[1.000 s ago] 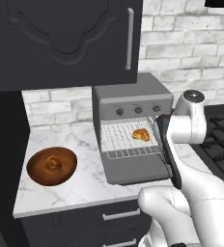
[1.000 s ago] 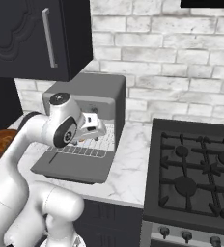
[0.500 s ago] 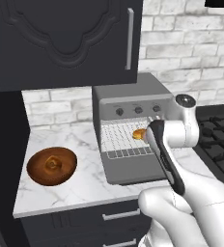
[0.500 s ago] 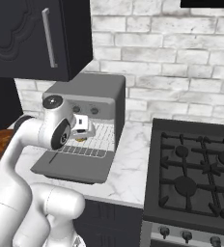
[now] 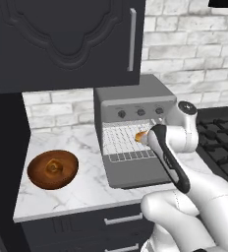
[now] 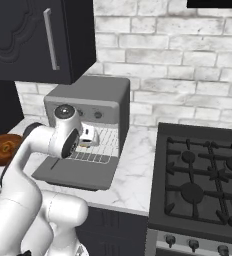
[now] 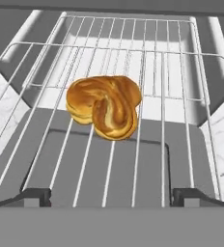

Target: Pick up the heated bread from the toaster oven and place it in the bowl. Then move the bread bowl to the dining counter.

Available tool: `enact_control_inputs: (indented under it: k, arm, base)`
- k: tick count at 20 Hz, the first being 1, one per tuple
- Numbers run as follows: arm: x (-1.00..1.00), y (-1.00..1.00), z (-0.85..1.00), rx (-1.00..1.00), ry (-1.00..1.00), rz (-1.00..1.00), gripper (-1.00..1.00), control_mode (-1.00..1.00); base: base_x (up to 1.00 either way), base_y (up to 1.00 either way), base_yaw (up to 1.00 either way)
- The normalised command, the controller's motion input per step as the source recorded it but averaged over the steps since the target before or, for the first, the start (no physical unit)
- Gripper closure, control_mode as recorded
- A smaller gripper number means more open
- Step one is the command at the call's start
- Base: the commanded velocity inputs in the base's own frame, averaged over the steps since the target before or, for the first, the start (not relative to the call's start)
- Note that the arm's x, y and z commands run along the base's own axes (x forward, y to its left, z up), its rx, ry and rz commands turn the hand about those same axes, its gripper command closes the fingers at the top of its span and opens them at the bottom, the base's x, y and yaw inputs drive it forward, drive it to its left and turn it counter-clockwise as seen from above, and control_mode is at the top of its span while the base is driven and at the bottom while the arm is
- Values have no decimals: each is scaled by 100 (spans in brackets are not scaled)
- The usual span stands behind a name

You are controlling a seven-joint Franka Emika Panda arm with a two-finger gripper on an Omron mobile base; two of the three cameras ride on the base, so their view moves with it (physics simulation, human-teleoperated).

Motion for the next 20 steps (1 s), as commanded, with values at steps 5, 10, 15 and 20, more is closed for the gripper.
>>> enact_control_inputs:
  k: [5, 10, 15, 20]
  arm:
    - [47, 13, -1, 5, -2, -5, -100, -100]
    - [40, 10, -12, 0, 0, -1, -100, -100]
    - [28, 1, -23, 0, 0, -1, -100, -100]
    - [26, 0, -23, 0, -1, -2, -100, -100]
  base:
    - [0, 0, 0]
    - [0, 0, 0]
    - [0, 0, 0]
    - [0, 0, 0]
